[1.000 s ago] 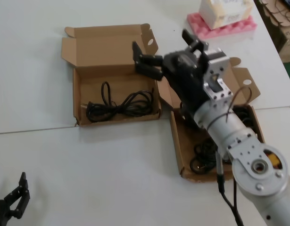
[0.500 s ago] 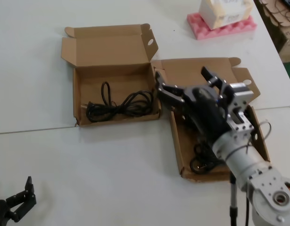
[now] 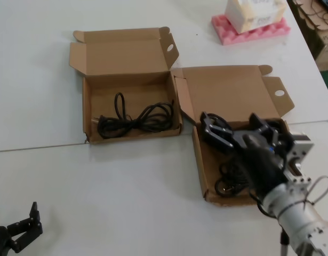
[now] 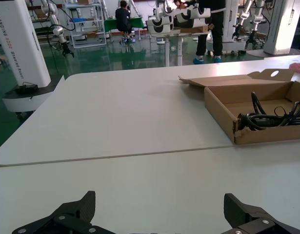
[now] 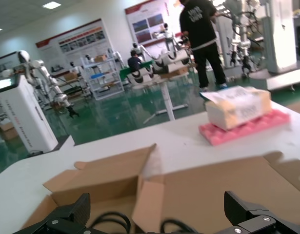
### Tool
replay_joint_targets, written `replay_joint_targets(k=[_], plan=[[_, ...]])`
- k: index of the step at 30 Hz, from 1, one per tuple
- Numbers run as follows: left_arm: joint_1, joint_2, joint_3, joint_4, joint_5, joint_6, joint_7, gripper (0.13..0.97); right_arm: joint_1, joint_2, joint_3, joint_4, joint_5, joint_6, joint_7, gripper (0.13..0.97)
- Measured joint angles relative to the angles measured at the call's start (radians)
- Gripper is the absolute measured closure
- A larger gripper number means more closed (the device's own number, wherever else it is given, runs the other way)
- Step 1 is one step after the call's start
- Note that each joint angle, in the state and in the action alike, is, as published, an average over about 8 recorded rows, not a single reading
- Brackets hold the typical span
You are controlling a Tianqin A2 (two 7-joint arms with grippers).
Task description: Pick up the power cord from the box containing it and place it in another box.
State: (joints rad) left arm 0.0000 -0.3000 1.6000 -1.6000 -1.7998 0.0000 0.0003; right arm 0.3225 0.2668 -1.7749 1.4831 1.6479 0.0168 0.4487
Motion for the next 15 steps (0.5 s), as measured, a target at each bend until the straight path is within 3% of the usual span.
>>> replay_joint_targets(k=[10,15], plan=[[0.000,0.000,0.000,0.000,0.000,0.000,0.000,0.210,-0.124,0.013,0.067,0.045,0.058,-0.006,0.000,0.129],[0.000,0.000,0.000,0.000,0.000,0.000,0.000,0.161,-0.185,0.019,0.101,0.067,0.087,-0.010,0.000,0.129]])
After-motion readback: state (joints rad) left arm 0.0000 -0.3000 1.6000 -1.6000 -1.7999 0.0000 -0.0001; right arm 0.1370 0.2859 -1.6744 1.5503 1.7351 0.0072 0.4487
